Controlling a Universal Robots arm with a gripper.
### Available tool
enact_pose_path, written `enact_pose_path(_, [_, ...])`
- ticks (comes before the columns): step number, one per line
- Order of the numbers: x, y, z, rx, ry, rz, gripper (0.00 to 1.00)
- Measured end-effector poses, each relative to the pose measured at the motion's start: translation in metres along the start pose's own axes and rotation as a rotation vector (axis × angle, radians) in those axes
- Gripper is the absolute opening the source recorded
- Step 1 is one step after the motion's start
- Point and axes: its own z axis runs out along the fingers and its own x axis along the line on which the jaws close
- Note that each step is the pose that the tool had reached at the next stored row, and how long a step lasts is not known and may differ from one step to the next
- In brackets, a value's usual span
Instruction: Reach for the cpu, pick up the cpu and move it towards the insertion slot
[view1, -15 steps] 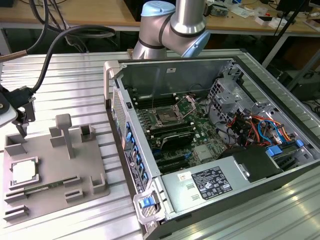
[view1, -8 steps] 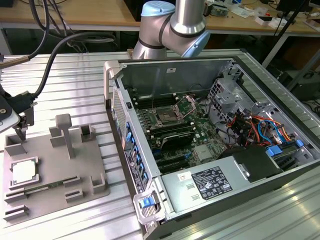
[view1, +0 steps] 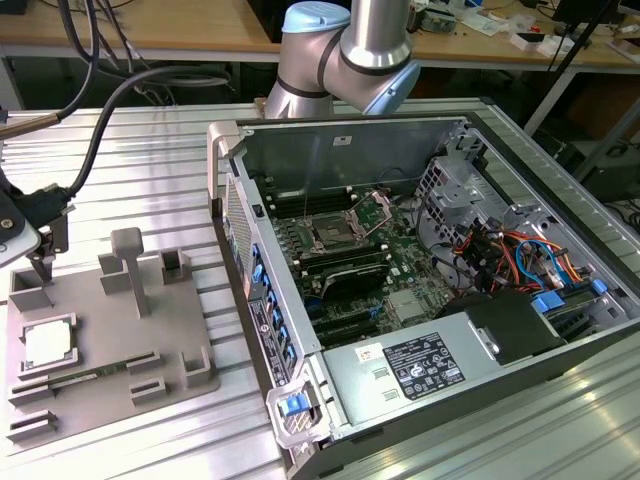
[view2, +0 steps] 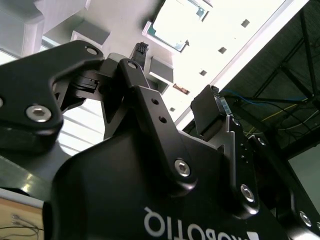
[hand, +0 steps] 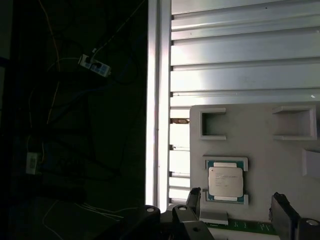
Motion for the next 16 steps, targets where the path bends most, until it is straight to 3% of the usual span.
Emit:
enact_pose_path(12, [0.0, 0.0, 0.0009, 0.0, 0.0001, 0.0, 0.64])
enact_pose_path(16, [0.0, -0.0002, 0.0047, 0.0, 0.0, 0.0, 0.64])
